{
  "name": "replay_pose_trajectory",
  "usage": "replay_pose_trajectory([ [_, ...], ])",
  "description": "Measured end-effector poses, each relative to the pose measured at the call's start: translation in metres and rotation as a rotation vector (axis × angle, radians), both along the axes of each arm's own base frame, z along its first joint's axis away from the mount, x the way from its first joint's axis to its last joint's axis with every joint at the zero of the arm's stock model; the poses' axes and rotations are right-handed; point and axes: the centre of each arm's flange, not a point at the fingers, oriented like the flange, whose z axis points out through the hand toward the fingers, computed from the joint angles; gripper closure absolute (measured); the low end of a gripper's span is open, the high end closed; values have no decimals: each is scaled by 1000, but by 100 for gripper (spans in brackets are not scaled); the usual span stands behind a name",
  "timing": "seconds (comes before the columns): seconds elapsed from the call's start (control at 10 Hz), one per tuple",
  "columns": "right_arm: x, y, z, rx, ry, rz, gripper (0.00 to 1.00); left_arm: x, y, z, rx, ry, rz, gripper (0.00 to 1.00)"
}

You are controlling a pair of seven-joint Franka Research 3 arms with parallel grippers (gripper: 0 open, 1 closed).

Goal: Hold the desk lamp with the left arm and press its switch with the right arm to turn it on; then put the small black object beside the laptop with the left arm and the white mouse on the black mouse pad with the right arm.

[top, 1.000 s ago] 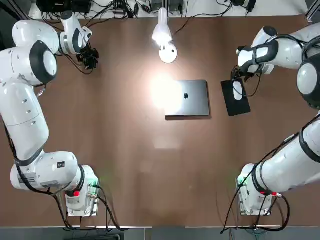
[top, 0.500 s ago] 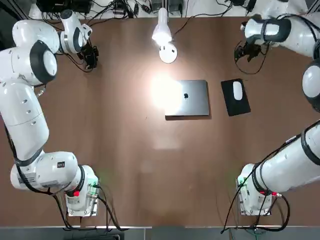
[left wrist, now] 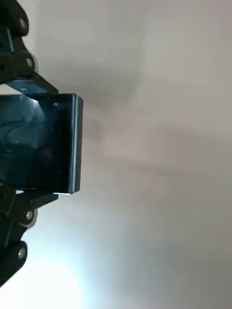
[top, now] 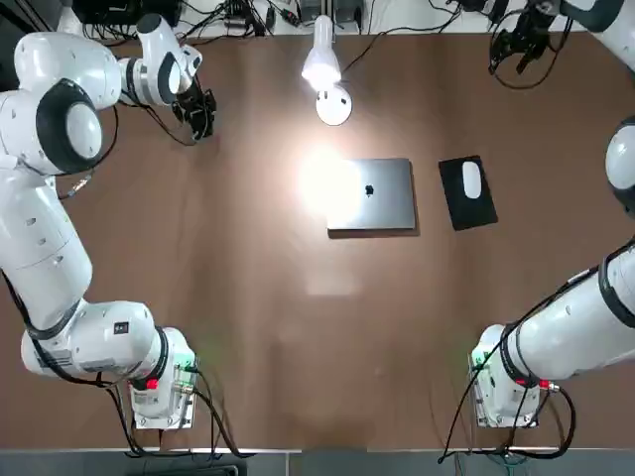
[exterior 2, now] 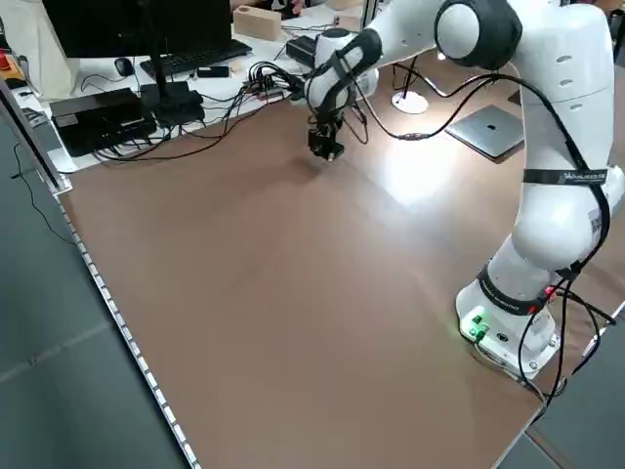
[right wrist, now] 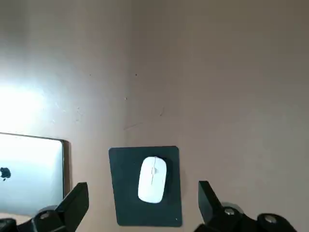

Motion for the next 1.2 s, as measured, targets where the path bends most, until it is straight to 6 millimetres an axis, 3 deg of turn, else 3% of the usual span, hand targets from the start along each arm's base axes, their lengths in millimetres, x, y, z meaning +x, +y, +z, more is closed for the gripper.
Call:
replay_pose_trajectory([
  [0.2,3,-11,50,-68,15,-73,0,-39,-77,4,2,36,16,20],
  [0.4,6,-6,98,-101,-10,-102,0,-88,-164,6,15,61,33,20],
  [0.6,7,-8,141,-110,-70,-113,0,-135,-232,0,29,85,31,20],
  [0.8,7,-13,165,-114,-115,-124,0,-169,-270,-6,42,101,28,20],
  [0.9,7,-15,169,-115,-123,-127,0,-179,-280,-7,45,103,16,20],
  [1.2,8,-15,175,-116,-136,-109,0,-189,-298,-8,43,22,-92,20],
])
